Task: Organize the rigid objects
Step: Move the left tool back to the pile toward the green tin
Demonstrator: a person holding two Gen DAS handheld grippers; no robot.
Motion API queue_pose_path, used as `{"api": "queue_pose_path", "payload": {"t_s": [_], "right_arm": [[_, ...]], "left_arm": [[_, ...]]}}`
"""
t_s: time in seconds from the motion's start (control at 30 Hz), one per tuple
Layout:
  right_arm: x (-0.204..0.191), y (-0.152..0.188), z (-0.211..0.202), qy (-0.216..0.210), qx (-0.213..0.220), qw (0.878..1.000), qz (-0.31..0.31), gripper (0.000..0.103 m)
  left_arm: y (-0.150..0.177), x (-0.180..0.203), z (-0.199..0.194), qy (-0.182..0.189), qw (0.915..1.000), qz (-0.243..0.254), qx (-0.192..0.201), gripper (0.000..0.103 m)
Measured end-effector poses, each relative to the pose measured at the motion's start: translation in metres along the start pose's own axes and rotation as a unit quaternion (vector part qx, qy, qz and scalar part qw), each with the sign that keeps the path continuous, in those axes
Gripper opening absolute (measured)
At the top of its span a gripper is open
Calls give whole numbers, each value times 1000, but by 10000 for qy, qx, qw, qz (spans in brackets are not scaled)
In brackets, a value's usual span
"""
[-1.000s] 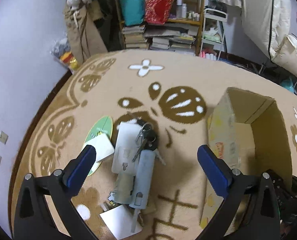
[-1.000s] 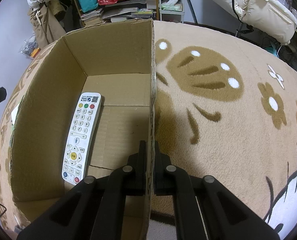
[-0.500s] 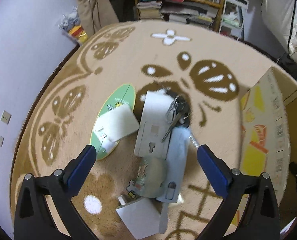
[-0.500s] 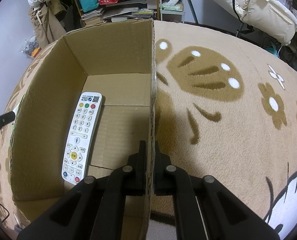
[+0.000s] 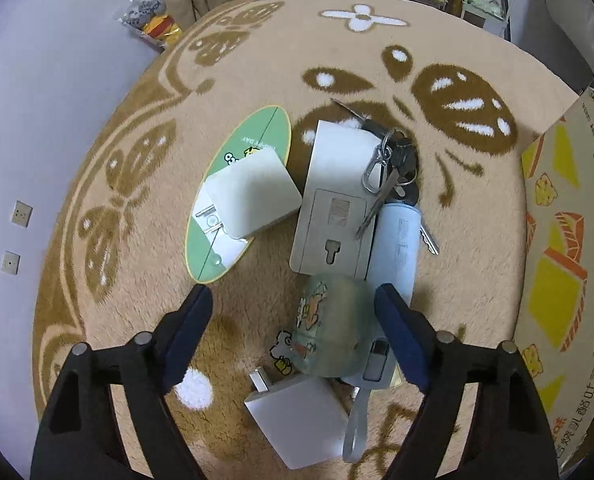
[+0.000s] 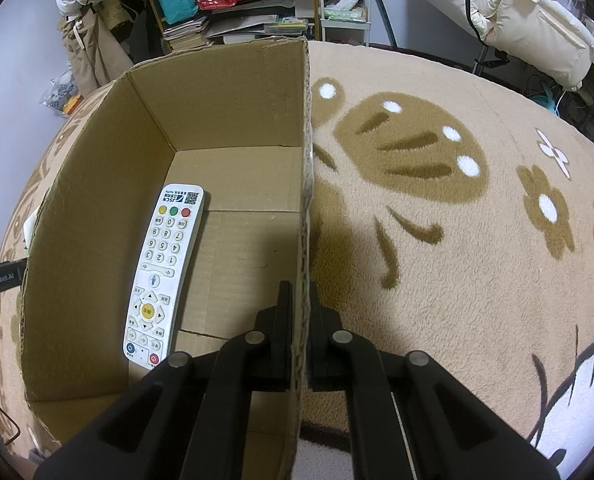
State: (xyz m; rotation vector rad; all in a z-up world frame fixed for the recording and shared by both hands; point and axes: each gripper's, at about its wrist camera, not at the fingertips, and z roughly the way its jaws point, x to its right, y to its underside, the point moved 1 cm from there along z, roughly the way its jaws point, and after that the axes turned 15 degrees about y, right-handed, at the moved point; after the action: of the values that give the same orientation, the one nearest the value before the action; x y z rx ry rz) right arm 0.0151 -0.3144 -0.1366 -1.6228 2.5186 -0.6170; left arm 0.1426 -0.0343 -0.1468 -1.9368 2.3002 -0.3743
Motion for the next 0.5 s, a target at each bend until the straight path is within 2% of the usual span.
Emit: {"api": "queue_pose_path", "payload": {"t_s": [0.17,0.23,0.33,0.4,0.5], "right_arm": [[0,0,0,0,1,10000,-2,6],[0,0,0,-1,-1,10000,-1,6],[0,0,0,0,1,10000,-4,6],[0,0,0,-2,-1,10000,0,6],[0,0,0,-4,-1,10000,-2,6]], "left_arm": [[1,-9,1,278,9991,-325,19,68],[2,-14,4,349,9981,-492,-92,49],[4,-18,14,386,9968,-626,-328,35],[4,-17,16,585,9954,-678,-354,28],[4,-13,13,555,9960,-641,-282,26]]}}
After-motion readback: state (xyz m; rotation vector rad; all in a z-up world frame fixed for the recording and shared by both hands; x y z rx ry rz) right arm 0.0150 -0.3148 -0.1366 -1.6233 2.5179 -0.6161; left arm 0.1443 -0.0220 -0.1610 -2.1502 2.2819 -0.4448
